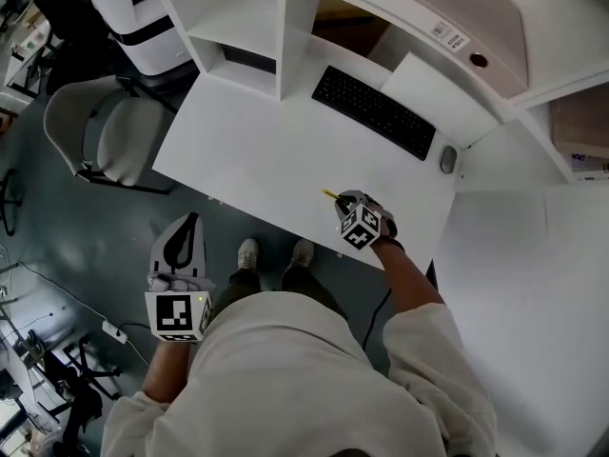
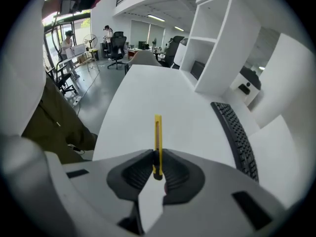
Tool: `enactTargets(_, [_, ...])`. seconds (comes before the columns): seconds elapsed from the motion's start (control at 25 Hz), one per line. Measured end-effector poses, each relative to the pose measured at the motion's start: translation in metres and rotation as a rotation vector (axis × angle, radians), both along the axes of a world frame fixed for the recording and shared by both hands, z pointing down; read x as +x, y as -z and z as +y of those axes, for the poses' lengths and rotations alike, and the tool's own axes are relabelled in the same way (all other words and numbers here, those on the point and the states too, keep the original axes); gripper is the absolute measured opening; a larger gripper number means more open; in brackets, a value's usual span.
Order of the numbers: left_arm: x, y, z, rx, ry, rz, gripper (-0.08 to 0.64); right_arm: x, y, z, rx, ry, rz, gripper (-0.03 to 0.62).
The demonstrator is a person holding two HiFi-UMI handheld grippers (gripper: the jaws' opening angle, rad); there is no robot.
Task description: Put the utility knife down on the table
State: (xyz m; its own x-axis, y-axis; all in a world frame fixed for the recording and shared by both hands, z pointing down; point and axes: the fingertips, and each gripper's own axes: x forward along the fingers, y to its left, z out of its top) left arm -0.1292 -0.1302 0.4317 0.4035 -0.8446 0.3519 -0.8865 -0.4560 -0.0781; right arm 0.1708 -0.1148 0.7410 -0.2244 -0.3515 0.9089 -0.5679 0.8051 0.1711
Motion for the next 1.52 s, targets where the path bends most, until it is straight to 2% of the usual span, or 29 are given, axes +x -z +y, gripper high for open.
enactTargets(0.72, [-0.014,-0.019,-0.012,-0.053,0.083,-0.013,0.009,-0.004,-0.058,-0.007,-0.195,0.064,0.045,0.058])
enactTargets(1.52, [-0.027,-0.029,-0.018,-0.072,0.112,-0.001,0.009,-0.006,-0.066,-0.009,-0.353,0.090,0.048,0.060])
